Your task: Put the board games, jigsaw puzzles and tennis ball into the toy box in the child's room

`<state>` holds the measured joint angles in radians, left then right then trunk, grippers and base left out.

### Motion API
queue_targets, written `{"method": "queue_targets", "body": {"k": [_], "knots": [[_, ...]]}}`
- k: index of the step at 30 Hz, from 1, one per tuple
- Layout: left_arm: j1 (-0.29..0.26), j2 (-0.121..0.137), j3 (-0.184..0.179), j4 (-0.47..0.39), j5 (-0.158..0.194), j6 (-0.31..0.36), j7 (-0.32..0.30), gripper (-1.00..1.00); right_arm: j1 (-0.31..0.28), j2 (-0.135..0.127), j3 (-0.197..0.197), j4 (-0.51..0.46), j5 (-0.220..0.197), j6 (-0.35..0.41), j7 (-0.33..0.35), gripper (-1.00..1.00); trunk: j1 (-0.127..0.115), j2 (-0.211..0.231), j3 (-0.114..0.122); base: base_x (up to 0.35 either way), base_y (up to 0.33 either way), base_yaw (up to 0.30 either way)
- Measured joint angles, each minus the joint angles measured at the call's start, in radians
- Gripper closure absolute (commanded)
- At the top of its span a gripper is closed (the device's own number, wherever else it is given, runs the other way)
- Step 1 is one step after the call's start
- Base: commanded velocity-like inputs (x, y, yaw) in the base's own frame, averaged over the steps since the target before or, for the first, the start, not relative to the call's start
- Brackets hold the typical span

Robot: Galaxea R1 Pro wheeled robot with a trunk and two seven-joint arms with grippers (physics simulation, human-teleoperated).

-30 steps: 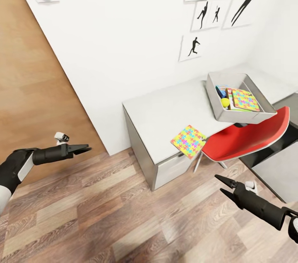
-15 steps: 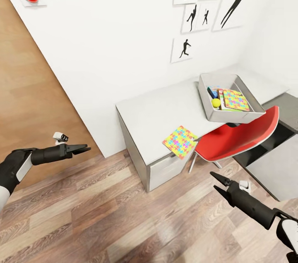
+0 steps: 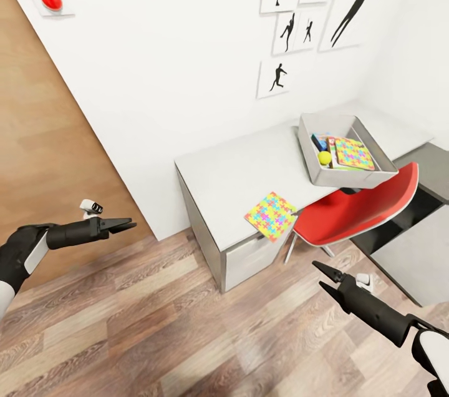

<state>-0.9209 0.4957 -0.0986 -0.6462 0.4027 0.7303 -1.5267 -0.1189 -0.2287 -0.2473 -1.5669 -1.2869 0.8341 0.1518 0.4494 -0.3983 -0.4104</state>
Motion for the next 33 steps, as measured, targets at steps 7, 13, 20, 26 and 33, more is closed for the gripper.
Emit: {"method": "queue_targets", "body": {"k": [7, 13, 20, 26, 33], "knots": [[0.0, 0.0, 0.0, 0.0, 0.0, 0.0, 0.0, -1.0, 0.0, 0.0, 0.001, 0.001, 0.0, 0.0, 0.0, -1.0, 0.0, 0.0, 0.012, 0.0, 0.0, 0.0], [0.0, 0.0, 0.0, 0.0, 0.0, 0.0, 0.0, -1.0, 0.0, 0.001, 0.003, 0.001, 0.001, 0.0, 0.0, -1.0, 0.0, 0.0, 0.021, 0.0, 0.0, 0.0], [0.0, 0.0, 0.0, 0.0, 0.001, 0.0, 0.001, -1.0, 0.0, 0.002, 0.003, 0.001, 0.002, 0.0, 0.0, -1.0, 0.0, 0.0, 0.033, 0.0, 0.0, 0.0], [0.001, 0.0, 0.0, 0.0, 0.0, 0.0, 0.001, -1.0, 0.0, 0.002, 0.003, 0.005, 0.002, 0.0, 0.0, -1.0, 0.0, 0.0, 0.043, 0.0, 0.0, 0.0], [0.001, -0.001, 0.0, 0.0, 0.001, 0.0, 0.001, -1.0, 0.0, 0.002, 0.004, 0.007, 0.002, -0.001, 0.0, -1.0, 0.0, 0.0, 0.055, 0.0, 0.0, 0.0]]}}
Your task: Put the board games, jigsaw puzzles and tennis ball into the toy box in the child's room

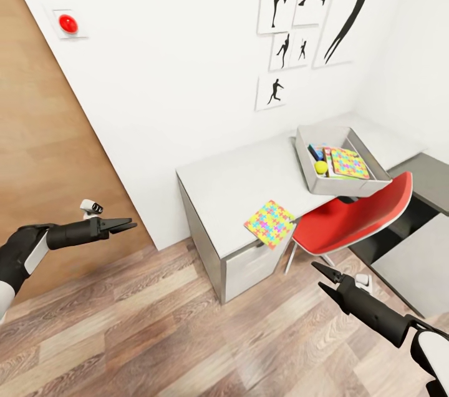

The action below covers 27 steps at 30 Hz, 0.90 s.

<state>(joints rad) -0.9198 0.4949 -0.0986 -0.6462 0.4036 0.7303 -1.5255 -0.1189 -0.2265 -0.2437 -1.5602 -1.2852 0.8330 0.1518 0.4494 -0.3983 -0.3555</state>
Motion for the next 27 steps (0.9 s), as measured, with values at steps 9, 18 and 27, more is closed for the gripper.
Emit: {"method": "queue_targets", "body": {"k": [9, 18, 27], "knots": [[0.0, -0.001, 0.0, 0.0, 0.001, 0.0, 0.0, -1.0, 0.0, 0.0, 0.001, 0.0, 0.0, 0.0, 0.0, -1.0, 0.0, 0.0, 0.015, 0.0, 0.0, 0.0], [0.0, 0.001, 0.0, 0.0, 0.0, 0.0, -0.001, -1.0, 0.0, -0.001, -0.002, 0.0, 0.0, 0.0, 0.0, -1.0, 0.0, 0.0, 0.03, 0.0, 0.0, 0.0], [0.0, 0.001, 0.0, 0.0, 0.0, 0.0, -0.001, -1.0, 0.0, -0.001, 0.0, -0.001, 0.0, 0.0, 0.0, -1.0, 0.0, 0.0, 0.045, 0.0, 0.0, 0.0]]}}
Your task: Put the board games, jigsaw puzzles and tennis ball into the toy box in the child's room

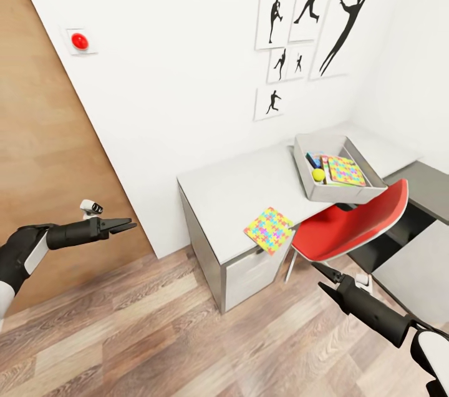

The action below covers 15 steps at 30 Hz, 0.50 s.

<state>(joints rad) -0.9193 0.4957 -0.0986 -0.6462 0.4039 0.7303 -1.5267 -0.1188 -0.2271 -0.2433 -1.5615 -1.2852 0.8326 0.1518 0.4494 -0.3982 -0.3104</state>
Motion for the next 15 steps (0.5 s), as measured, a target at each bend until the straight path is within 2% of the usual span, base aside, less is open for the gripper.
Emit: {"method": "queue_targets", "body": {"k": [15], "knots": [[0.001, 0.001, 0.001, 0.004, -0.001, 0.0, 0.0, -1.0, 0.0, 0.0, 0.0, -0.001, 0.0, 0.0, 0.0, -1.0, 0.0, 0.0, 0.025, 0.0, 0.0, 0.0]]}}
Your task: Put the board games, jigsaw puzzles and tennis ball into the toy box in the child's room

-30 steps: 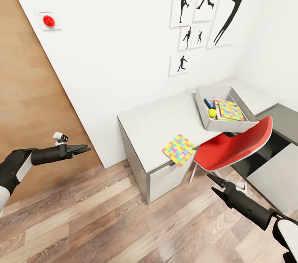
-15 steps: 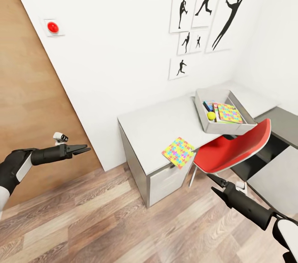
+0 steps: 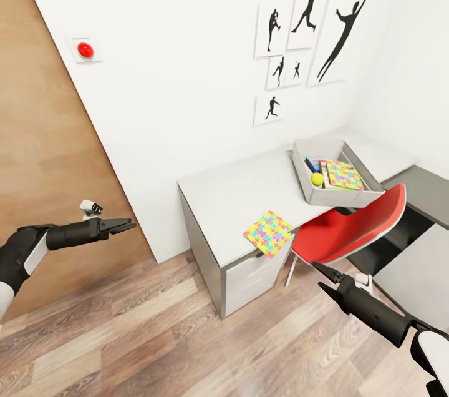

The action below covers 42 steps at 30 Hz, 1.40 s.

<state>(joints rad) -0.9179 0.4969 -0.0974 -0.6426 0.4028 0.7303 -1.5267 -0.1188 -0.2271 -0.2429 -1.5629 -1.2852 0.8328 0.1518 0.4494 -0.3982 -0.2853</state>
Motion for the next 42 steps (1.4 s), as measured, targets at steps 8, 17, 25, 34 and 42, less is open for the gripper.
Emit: {"method": "queue_targets", "body": {"k": [8, 17, 25, 34, 42], "knots": [[0.0, 0.0, 0.0, 0.001, 0.0, 0.0, 0.0, -1.0, 0.0, 0.0, 0.001, 0.0, 0.0, 0.0, 0.0, -1.0, 0.0, 0.0, 0.013, 0.0, 0.0, 0.0], [0.0, 0.001, 0.0, 0.001, 0.0, 0.0, 0.0, -1.0, 0.0, 0.0, 0.0, -0.002, 0.0, 0.0, 0.0, -1.0, 0.0, 0.0, 0.028, 0.0, 0.0, 0.0], [0.003, 0.0, -0.001, 0.001, 0.0, 0.0, 0.0, -1.0, 0.0, 0.0, 0.002, -0.002, 0.0, 0.0, 0.0, -1.0, 0.0, 0.0, 0.042, 0.0, 0.0, 0.0], [0.005, 0.0, 0.0, 0.001, 0.0, 0.0, 0.0, -1.0, 0.0, 0.0, 0.001, -0.003, 0.0, 0.0, 0.0, -1.0, 0.0, 0.0, 0.057, 0.0, 0.0, 0.0], [0.005, 0.0, 0.0, 0.001, 0.0, 0.0, 0.0, -1.0, 0.0, 0.0, 0.0, -0.004, 0.0, 0.0, 0.0, -1.0, 0.0, 0.0, 0.07, 0.0, -0.06, 0.0]]}}
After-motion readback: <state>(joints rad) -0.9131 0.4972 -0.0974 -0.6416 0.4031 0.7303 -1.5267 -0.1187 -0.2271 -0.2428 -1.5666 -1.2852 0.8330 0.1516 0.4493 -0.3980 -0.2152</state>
